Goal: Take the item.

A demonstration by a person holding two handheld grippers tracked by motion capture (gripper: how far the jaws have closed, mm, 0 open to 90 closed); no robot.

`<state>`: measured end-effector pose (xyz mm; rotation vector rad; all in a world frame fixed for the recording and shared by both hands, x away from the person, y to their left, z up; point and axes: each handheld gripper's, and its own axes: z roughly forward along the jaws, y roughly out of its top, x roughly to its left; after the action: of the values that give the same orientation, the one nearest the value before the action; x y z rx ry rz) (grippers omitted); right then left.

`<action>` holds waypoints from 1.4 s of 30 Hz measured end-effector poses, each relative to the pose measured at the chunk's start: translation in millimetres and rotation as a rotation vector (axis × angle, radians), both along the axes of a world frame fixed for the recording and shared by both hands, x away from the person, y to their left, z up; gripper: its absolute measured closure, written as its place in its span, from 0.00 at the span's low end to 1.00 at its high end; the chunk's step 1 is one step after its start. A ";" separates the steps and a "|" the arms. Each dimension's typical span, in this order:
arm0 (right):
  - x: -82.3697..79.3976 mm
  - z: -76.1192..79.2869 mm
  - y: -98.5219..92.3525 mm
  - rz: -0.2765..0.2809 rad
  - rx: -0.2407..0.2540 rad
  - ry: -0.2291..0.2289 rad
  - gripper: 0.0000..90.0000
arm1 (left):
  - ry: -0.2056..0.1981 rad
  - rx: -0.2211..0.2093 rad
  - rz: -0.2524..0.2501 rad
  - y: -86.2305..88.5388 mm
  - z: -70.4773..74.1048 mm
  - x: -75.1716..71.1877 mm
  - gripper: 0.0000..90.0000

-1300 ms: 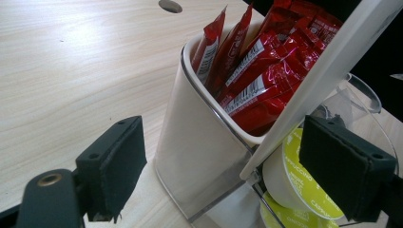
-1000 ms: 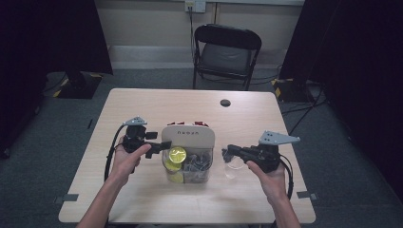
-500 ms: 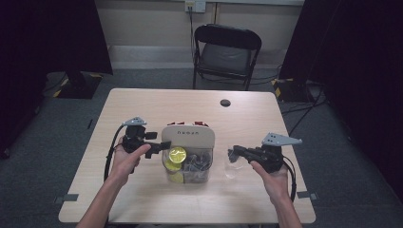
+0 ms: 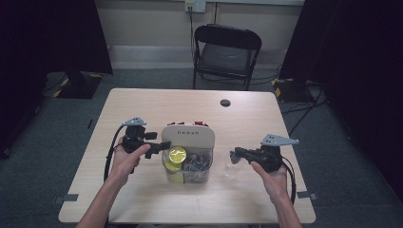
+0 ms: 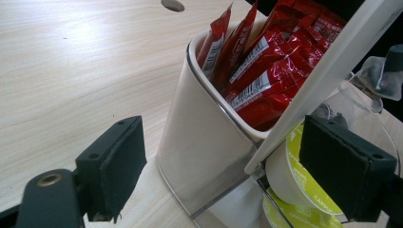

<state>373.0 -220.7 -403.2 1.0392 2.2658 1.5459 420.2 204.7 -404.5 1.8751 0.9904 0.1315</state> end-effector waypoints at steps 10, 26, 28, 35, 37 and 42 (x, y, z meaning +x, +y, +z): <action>2.0 -6.1 4.1 0.000 -0.045 0.010 1.00 | 0.002 0.001 0.001 0.6 -0.3 -0.1 0.17; 1.9 -7.2 1.6 -0.026 -0.047 0.004 0.84 | 0.008 -0.004 0.003 0.8 -1.1 -0.2 0.17; 1.4 -6.9 0.9 -0.029 -0.044 0.001 0.82 | 0.008 -0.003 0.003 0.7 -1.0 -0.2 0.17; -1.5 -7.1 -2.7 -0.054 -0.031 -0.002 0.75 | 0.008 -0.007 0.002 1.5 -0.8 0.3 0.17; -3.5 -6.3 -5.6 -0.066 -0.024 -0.004 0.73 | 0.008 -0.007 -0.001 1.8 -0.9 0.7 0.17; -10.7 -6.5 -9.9 -0.076 -0.019 -0.003 0.69 | 0.007 -0.008 0.000 3.0 0.2 0.5 0.17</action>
<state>362.3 -230.6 -409.7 1.1040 2.2077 1.4925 420.7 207.6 -404.3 1.8697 0.9950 0.1210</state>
